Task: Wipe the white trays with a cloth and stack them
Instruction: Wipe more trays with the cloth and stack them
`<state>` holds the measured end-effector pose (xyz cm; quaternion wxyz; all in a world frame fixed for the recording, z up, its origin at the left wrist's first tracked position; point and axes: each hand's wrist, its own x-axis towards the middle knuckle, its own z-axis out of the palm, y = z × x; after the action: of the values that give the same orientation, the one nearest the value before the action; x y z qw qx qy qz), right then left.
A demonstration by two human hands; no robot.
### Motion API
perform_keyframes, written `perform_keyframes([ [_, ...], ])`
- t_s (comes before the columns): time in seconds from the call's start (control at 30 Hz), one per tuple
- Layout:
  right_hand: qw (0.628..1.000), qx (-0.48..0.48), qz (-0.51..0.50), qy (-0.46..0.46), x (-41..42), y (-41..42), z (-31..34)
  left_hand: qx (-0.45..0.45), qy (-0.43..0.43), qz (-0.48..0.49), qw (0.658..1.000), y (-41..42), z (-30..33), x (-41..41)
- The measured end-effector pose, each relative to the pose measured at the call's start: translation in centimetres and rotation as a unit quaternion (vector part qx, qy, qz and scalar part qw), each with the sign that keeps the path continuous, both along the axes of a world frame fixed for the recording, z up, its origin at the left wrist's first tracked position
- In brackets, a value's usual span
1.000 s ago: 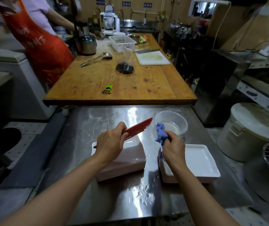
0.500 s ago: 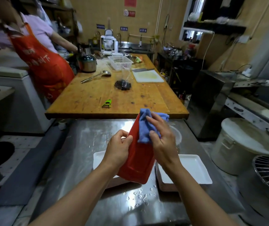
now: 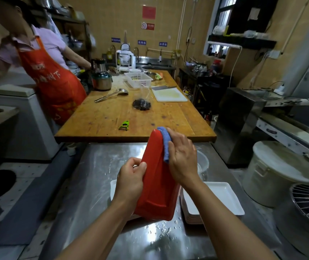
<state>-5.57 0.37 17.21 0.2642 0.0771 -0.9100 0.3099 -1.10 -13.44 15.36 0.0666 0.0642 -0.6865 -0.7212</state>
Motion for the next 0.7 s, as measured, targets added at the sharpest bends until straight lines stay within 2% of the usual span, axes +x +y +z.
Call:
perform_keyframes([
  [0.2, 0.991, -0.128, 0.026, -0.042, -1.2, 1.1, 0.5, 0.094, -0.019, 0.009, 0.995, -0.3, 1.0, -0.1],
  [0.3, 0.988, -0.144, 0.017, -0.046, -1.1, 0.6, 0.6, 0.162, -0.032, 0.019, 0.986, -0.1, 0.9, -0.7],
  [0.37, 0.989, -0.129, 0.008, -0.073, -0.4, 0.1, 0.3, 0.202, -0.043, 0.032, 0.978, 0.0, 0.5, -1.3],
  [0.4, 0.991, -0.1, -0.001, -0.092, 0.1, -0.1, 0.0, 0.223, -0.048, 0.043, 0.973, 0.0, 0.3, -1.6],
  [0.47, 0.992, 0.018, -0.014, -0.123, 1.1, -0.4, -0.9, 0.261, -0.058, 0.067, 0.961, -0.2, 0.1, -2.4],
  [0.5, 0.99, 0.053, -0.014, -0.128, 1.7, -0.5, -1.4, 0.274, -0.062, 0.077, 0.957, -0.4, -0.1, -2.7],
  [0.53, 0.991, 0.045, -0.014, -0.128, 2.2, -0.5, -2.0, 0.286, -0.066, 0.086, 0.952, -0.5, -0.2, -3.1],
  [0.63, 0.991, -0.061, -0.024, -0.12, 3.8, -0.5, -3.3, 0.315, -0.081, 0.101, 0.94, -0.6, -0.4, -3.9],
  [0.7, 0.977, -0.175, -0.027, -0.116, 4.2, -0.3, -3.7, 0.342, -0.094, 0.097, 0.93, 0.0, -0.4, -3.9],
])
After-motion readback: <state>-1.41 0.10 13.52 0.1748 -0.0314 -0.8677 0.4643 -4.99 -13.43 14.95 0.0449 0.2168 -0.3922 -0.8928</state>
